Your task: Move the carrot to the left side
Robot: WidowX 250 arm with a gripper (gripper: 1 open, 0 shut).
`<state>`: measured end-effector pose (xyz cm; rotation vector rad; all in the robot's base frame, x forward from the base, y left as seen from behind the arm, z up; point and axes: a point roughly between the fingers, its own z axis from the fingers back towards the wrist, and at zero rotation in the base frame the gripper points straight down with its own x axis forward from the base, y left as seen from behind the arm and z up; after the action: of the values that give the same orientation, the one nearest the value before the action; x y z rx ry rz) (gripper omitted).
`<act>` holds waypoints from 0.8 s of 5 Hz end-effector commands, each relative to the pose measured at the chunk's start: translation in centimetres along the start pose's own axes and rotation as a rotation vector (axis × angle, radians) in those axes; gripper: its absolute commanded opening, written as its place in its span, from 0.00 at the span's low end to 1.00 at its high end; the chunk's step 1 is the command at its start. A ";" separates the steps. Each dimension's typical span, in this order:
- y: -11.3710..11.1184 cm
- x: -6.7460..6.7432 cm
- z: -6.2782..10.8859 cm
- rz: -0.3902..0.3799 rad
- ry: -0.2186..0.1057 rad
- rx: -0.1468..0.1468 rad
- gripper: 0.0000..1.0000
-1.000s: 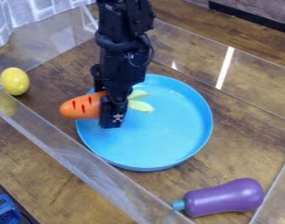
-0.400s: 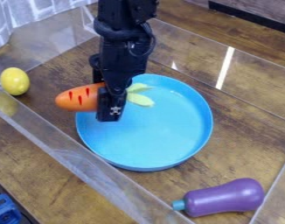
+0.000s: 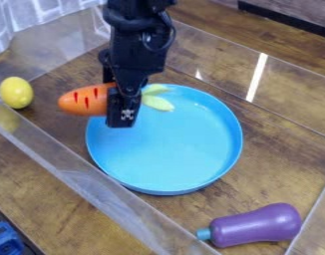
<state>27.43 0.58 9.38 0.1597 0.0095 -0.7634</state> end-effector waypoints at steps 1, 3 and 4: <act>0.5 0.6 3.1 -0.024 -0.063 0.068 0.00; -0.7 0.3 4.1 -0.063 -0.066 0.085 0.00; -0.1 -0.1 3.6 -0.055 -0.065 0.085 1.00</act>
<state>26.85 -0.21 11.79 0.2007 -0.0376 -0.8374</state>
